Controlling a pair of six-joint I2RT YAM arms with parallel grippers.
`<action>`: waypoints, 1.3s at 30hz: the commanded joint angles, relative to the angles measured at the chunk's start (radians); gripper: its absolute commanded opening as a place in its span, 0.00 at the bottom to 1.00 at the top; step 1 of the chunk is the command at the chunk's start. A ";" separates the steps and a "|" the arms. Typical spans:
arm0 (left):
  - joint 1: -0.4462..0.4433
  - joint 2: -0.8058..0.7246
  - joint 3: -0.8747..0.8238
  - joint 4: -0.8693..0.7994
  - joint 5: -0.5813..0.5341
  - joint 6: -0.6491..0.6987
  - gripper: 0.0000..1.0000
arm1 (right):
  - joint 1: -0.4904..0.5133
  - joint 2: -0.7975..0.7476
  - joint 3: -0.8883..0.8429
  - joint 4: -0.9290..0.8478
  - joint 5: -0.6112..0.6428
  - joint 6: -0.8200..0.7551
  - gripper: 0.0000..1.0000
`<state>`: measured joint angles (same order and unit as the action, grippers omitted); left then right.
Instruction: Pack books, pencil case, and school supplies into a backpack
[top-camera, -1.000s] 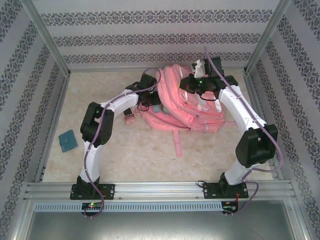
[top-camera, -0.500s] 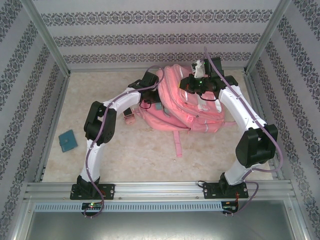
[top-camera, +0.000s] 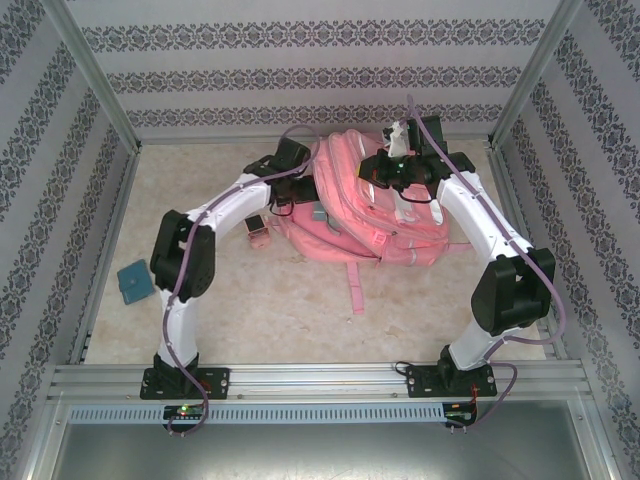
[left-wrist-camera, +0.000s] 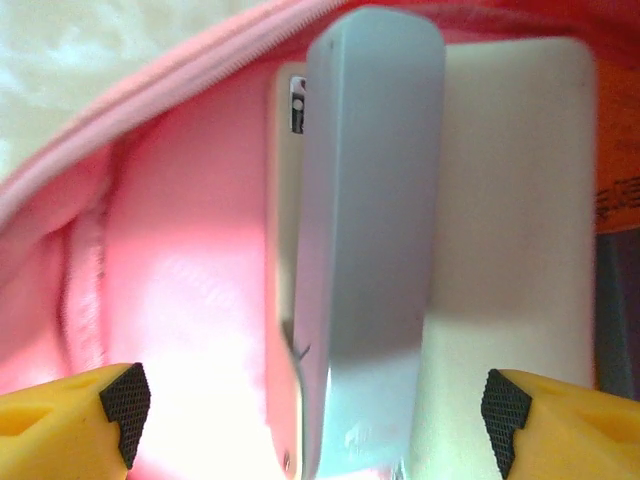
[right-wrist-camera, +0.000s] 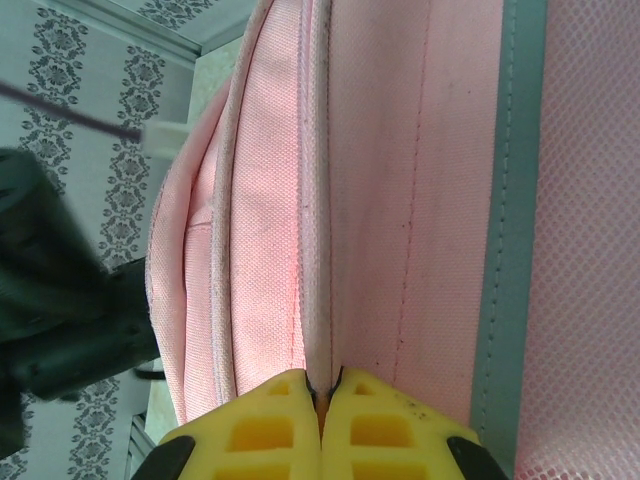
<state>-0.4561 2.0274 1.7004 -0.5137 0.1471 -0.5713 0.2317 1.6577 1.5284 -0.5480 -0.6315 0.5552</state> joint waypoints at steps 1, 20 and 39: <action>0.017 -0.112 -0.074 -0.054 -0.093 -0.042 0.89 | 0.014 -0.041 0.001 0.077 -0.059 0.001 0.00; 0.117 -0.274 -0.334 -0.271 -0.285 -0.248 0.89 | 0.075 -0.021 0.024 0.066 -0.025 -0.017 0.00; 0.111 -0.147 -0.337 -0.203 -0.231 -0.225 0.71 | 0.082 -0.010 0.028 0.058 -0.019 -0.018 0.00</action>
<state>-0.3347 1.8580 1.3712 -0.7242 -0.0792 -0.7937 0.2802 1.6611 1.5284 -0.5568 -0.5838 0.5510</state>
